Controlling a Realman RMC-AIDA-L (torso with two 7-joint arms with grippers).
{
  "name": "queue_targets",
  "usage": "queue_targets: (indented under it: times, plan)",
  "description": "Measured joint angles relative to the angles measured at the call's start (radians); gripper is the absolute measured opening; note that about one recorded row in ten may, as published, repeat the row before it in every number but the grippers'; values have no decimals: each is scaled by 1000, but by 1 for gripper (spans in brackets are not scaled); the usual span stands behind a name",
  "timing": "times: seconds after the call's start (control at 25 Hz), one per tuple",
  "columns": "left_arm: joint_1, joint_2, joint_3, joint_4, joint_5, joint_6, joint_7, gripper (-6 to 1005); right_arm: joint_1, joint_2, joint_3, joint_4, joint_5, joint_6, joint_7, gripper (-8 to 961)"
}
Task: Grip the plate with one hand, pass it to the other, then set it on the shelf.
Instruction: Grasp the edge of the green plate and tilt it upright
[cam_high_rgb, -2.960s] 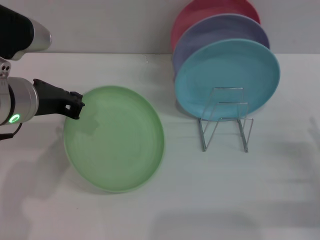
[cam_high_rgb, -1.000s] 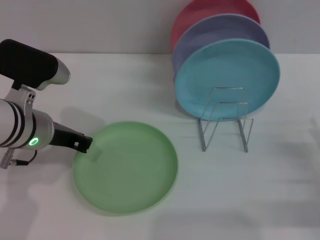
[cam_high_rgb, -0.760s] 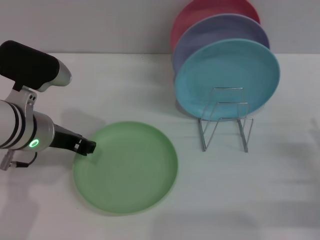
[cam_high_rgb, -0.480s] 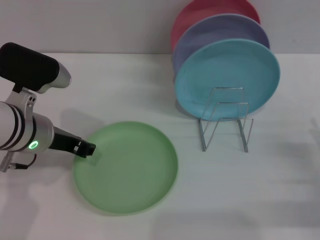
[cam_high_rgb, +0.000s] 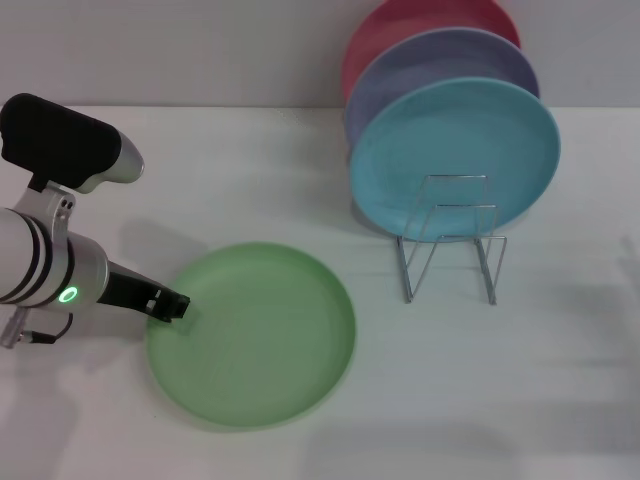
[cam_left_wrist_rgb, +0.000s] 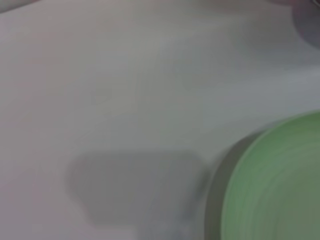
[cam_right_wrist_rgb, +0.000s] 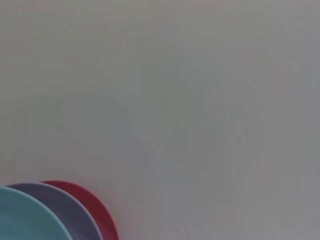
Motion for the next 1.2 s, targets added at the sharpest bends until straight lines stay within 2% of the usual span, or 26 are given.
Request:
queue_targets:
  times: [0.92, 1.2]
  plan:
    - [-10, -1, -2, -21, 8, 18, 6, 54, -3, 0, 0, -3, 0, 0, 0, 825]
    - [-6, 0, -6, -1, 7, 18, 10, 50, -2, 0, 0, -2, 0, 0, 0, 825]
